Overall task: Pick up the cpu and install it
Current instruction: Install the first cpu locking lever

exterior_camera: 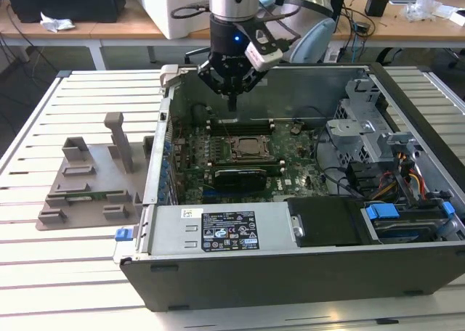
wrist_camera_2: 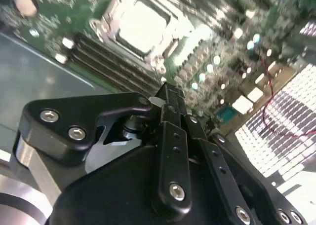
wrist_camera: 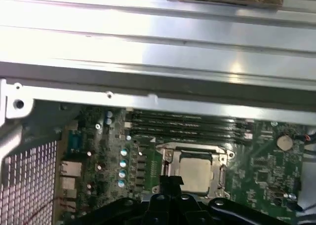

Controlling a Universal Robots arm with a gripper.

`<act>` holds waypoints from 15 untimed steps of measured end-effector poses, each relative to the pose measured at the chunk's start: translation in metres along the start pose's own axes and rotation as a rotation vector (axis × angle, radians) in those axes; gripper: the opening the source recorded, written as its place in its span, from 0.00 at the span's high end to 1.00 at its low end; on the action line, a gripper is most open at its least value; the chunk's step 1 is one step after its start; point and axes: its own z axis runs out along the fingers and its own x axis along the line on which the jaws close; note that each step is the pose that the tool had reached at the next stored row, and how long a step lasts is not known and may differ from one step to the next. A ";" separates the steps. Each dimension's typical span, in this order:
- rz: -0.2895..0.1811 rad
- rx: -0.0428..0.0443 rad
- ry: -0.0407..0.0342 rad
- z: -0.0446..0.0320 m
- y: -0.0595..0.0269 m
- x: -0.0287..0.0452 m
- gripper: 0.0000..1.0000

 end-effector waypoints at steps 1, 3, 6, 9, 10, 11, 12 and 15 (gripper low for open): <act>0.000 0.0000 -0.0001 0.0025 0.0032 0.0060 0.89; 0.000 0.0001 0.0001 0.0084 0.0079 0.0208 0.89; 0.000 0.0001 0.0000 0.0158 0.0122 0.0357 0.89; 0.000 0.0001 0.0000 0.0218 0.0123 0.0349 0.89; 0.000 0.0001 0.0002 0.0219 0.0122 0.0324 0.89; 0.000 0.0000 0.0000 0.0221 0.0122 0.0295 0.89; 0.000 -0.0001 0.0001 0.0225 0.0120 0.0222 0.89; 0.000 -0.0001 0.0015 0.0230 0.0108 0.0059 0.89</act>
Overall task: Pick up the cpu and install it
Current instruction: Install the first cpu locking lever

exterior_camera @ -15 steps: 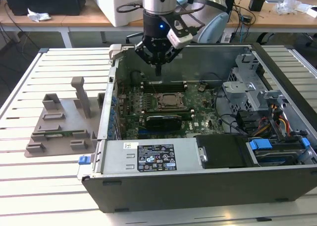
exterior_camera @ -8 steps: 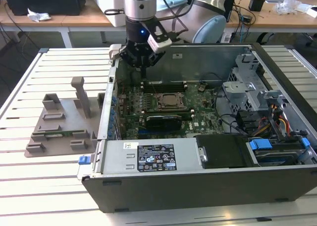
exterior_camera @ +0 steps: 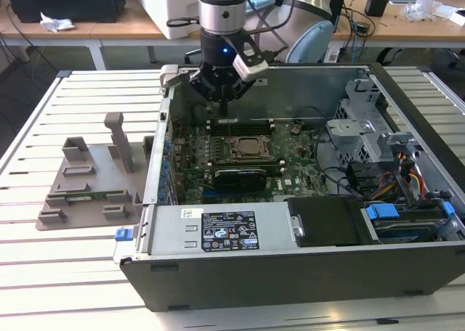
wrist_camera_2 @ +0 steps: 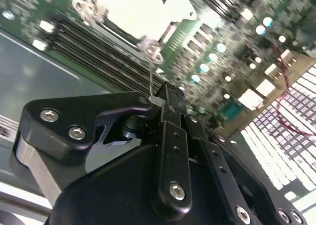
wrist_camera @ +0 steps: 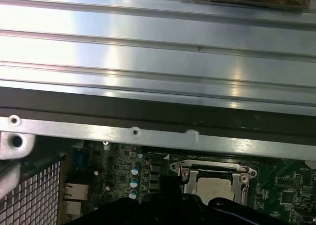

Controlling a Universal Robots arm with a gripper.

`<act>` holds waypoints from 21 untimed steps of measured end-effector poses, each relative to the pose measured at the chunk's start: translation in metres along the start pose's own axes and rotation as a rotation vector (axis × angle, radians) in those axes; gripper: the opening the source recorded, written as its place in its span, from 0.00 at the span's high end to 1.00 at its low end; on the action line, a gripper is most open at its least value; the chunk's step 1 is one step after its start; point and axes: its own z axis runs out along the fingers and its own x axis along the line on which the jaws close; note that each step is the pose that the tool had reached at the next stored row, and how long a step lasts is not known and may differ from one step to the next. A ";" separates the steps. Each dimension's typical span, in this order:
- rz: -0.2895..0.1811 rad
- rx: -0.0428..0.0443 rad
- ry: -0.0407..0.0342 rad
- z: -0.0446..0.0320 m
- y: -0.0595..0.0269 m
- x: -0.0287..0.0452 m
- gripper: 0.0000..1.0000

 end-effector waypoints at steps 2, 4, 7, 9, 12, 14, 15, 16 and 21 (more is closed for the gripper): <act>0.000 -0.0009 0.0057 0.0020 -0.0012 -0.0148 0.89; 0.000 -0.0056 0.0094 0.0035 -0.0017 -0.0211 0.89; -0.001 -0.0689 0.0063 0.0044 -0.0039 -0.0237 0.89; -0.001 -0.0983 0.0041 0.0052 -0.0075 -0.0237 0.89; -0.001 -0.1270 0.0018 0.0090 -0.0147 -0.0236 0.89; -0.001 -0.1269 0.0021 0.0162 -0.0148 -0.0244 0.89; -0.001 -0.1270 0.0020 0.0187 -0.0148 -0.0246 0.89; -0.001 -0.1270 0.0021 0.0204 -0.0147 -0.0248 0.89; -0.001 -0.1269 0.0023 0.0319 -0.0147 -0.0271 0.89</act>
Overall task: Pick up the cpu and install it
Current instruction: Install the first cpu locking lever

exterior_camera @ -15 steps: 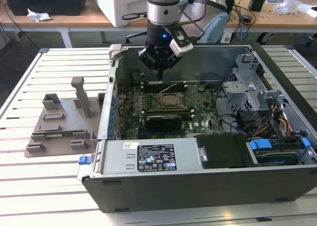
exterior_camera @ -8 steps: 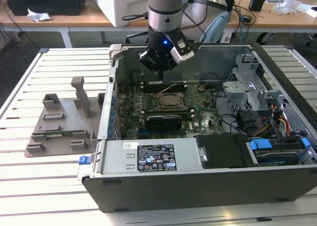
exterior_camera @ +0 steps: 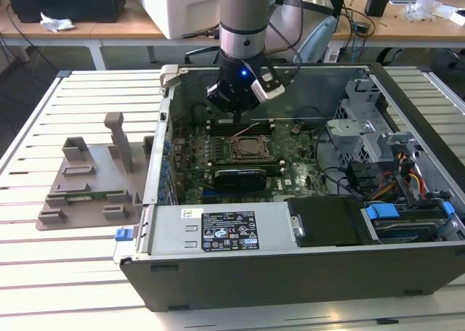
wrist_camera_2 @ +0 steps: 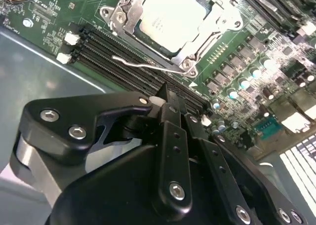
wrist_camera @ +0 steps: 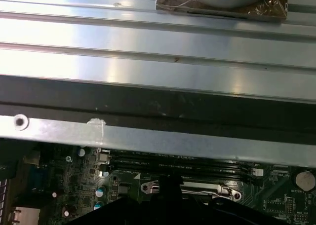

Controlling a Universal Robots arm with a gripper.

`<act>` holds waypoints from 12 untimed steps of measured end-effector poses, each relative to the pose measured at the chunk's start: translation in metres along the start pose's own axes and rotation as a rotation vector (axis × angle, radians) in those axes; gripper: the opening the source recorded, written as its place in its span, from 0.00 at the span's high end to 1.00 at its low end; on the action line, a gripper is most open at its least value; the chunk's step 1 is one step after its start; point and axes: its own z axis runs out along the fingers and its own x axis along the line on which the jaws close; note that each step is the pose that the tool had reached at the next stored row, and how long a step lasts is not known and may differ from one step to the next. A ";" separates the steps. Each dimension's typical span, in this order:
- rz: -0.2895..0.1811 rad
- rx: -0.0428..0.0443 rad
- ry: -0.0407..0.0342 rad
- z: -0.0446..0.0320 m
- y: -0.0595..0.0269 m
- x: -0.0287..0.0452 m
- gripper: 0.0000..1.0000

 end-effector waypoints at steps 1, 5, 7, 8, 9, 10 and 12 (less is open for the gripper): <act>0.000 -0.0001 0.0002 0.0033 -0.0004 -0.0007 0.89; 0.000 -0.0004 0.0049 0.0131 -0.0023 -0.0105 0.89; 0.001 -0.0007 0.0068 0.0165 -0.0029 -0.0149 0.89; 0.001 -0.0008 0.0078 0.0177 -0.0033 -0.0172 0.89; 0.001 -0.0010 0.0104 0.0203 -0.0042 -0.0253 0.89; 0.001 -0.0009 0.0113 0.0212 -0.0047 -0.0292 0.89; 0.001 -0.0011 0.0125 0.0235 -0.0053 -0.0341 0.89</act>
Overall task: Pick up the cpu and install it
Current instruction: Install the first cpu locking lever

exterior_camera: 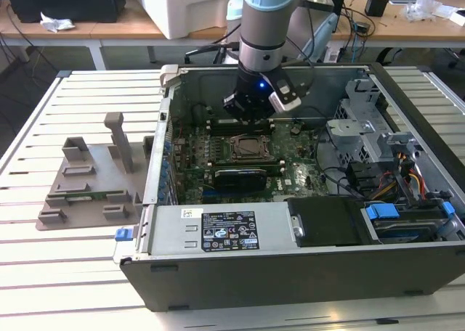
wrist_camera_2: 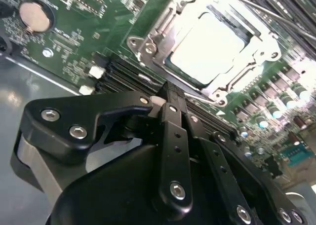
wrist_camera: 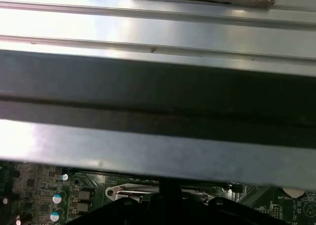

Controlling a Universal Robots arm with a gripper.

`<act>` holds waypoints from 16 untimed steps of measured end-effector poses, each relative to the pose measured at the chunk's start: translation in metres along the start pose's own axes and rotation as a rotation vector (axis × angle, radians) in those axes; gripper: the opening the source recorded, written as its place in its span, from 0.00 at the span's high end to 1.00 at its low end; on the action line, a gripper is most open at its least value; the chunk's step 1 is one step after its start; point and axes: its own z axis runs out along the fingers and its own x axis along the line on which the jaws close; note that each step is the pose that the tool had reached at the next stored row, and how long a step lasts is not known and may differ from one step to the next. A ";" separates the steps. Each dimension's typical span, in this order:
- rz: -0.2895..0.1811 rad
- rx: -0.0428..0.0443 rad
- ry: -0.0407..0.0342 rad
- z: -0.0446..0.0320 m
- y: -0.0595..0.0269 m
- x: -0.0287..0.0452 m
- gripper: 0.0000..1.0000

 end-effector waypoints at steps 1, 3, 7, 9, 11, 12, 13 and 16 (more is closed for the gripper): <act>0.000 0.0000 0.0004 0.0014 -0.0003 -0.0010 0.89; 0.000 0.0000 0.0009 0.0040 -0.0007 -0.0025 0.89; 0.000 -0.0002 0.0008 0.0051 -0.0018 -0.0035 0.89; 0.000 -0.0001 0.0008 0.0054 -0.0027 -0.0042 0.89; 0.000 0.0000 0.0009 0.0064 -0.0033 -0.0057 0.89; 0.000 0.0000 0.0008 0.0072 -0.0035 -0.0065 0.89; 0.000 0.0002 0.0011 0.0077 -0.0037 -0.0070 0.89; 0.000 0.0000 0.0009 0.0086 -0.0046 -0.0075 0.89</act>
